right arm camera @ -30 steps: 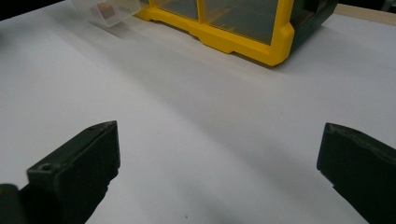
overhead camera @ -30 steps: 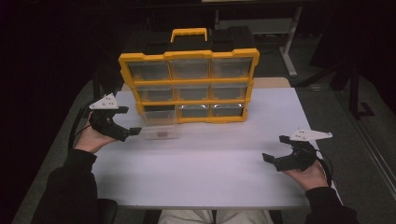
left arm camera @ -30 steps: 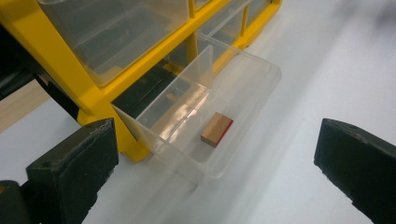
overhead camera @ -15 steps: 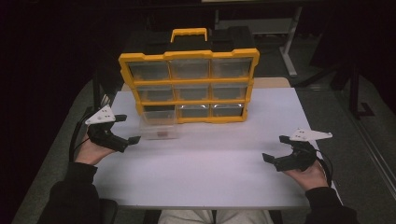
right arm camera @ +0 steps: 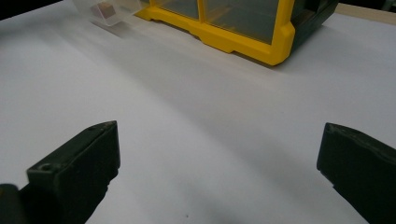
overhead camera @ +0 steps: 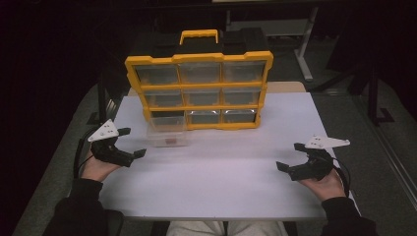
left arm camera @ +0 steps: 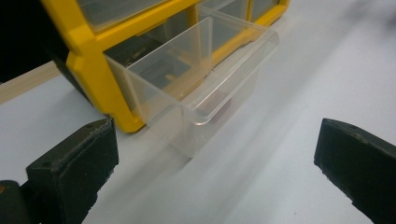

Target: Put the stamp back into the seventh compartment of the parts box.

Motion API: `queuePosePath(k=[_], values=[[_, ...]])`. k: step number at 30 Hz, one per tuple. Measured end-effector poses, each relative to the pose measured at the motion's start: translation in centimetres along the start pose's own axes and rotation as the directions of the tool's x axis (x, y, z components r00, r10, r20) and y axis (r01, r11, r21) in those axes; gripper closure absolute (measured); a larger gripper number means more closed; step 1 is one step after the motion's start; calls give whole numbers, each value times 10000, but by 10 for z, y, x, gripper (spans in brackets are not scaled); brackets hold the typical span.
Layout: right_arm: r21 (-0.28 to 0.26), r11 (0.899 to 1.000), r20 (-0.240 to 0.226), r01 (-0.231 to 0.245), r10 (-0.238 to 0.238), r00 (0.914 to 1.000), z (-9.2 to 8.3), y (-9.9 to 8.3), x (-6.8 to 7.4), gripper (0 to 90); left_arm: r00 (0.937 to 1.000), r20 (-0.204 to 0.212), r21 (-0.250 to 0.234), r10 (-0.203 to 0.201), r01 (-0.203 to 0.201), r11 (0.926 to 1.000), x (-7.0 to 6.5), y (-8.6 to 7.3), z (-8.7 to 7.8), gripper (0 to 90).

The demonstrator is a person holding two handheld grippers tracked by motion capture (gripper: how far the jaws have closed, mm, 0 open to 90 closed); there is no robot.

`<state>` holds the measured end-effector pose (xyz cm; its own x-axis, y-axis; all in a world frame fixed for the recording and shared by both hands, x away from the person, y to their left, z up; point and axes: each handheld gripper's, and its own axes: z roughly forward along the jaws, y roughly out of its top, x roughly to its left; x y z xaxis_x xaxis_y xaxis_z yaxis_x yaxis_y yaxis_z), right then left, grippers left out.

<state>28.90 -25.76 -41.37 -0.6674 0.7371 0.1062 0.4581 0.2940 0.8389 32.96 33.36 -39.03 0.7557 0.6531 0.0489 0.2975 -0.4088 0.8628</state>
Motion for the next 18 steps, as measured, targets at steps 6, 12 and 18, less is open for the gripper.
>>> queuePosePath(k=[6,12,18], values=[[16,10000,8,5,-5,10000,0,0,0,0,9990,-146,-11,-421,421,9991,3,-16,-1,0],[-25,10000,-19,6,-6,10000,0,0,0,0,9989,-340,-89,-333,330,9994,1,-28,-3,0],[-8,10000,-49,1,-1,10000,0,0,0,0,9983,-289,6,-500,500,9987,1,-35,-1,0]])
